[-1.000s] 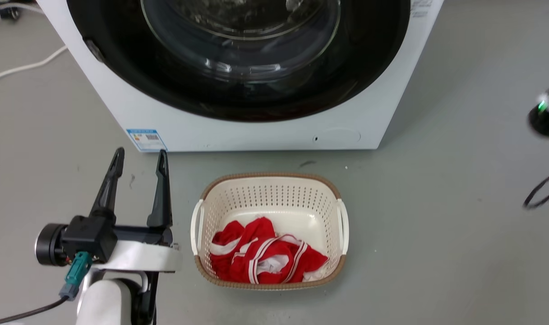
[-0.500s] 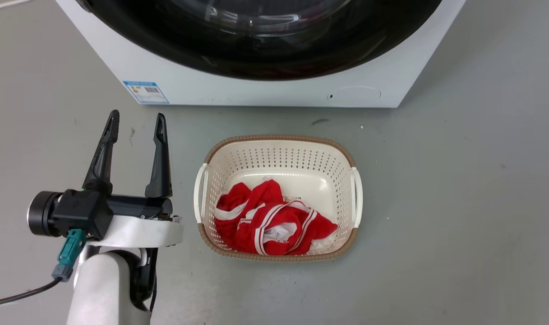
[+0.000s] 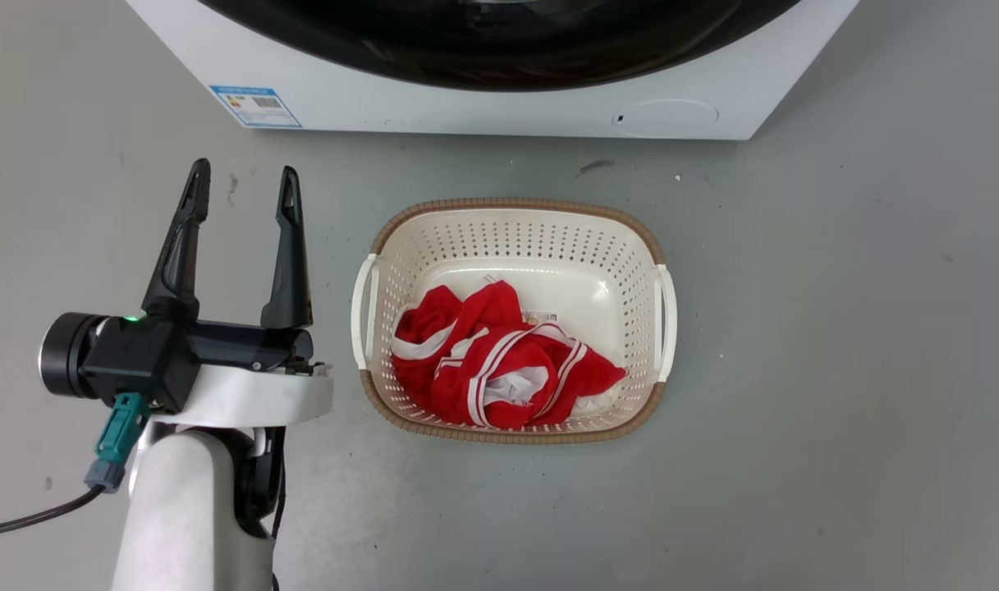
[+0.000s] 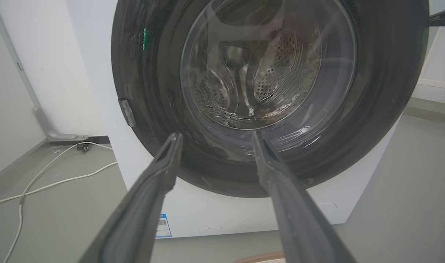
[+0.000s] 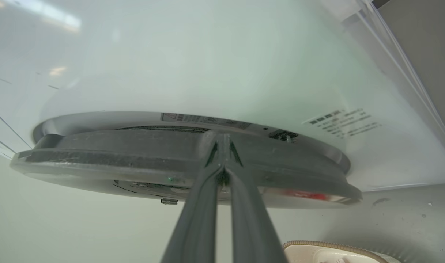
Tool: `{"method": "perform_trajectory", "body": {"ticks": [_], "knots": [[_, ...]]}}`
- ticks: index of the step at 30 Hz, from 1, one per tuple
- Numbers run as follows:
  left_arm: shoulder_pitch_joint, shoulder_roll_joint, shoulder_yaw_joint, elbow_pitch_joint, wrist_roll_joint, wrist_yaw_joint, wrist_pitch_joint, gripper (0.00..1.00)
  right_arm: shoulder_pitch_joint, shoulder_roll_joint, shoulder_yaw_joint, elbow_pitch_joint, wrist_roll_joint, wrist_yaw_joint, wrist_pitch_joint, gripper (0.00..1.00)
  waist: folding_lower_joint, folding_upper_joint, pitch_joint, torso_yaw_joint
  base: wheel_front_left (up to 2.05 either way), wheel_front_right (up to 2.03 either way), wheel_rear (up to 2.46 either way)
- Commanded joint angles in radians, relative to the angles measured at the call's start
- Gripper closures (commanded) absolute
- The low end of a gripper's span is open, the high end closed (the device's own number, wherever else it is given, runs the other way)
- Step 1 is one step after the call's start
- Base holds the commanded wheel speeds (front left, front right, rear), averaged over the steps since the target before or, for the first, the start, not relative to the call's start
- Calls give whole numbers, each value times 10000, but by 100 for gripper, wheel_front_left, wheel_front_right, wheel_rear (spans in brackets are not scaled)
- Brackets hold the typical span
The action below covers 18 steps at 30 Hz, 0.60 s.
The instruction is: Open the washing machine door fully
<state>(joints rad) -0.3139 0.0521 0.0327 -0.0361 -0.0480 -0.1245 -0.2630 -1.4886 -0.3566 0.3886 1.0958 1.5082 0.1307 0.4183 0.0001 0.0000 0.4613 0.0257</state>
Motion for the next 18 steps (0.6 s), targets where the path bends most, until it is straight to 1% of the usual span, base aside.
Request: {"method": "perform_trajectory", "body": {"ticks": [1,4,10,18], "knots": [[-131,-10,-31,-27,42,-20,-25,0,-167,13,16,62,-45,0,-69,100,-1,0,127,36,0,0,0],[-235,-11,-70,-50,53,-28,-25,0,-361,24,39,226,-144,0,-104,100,-1,0,284,85,0,0,0],[-321,-16,-107,-39,64,-27,-25,0,-581,142,59,389,-136,0,209,100,-1,0,514,138,0,0,0],[-448,-20,-168,54,17,-27,-25,0,-317,426,-197,-69,491,22,1444,100,-1,0,573,165,0,0,0]]}}
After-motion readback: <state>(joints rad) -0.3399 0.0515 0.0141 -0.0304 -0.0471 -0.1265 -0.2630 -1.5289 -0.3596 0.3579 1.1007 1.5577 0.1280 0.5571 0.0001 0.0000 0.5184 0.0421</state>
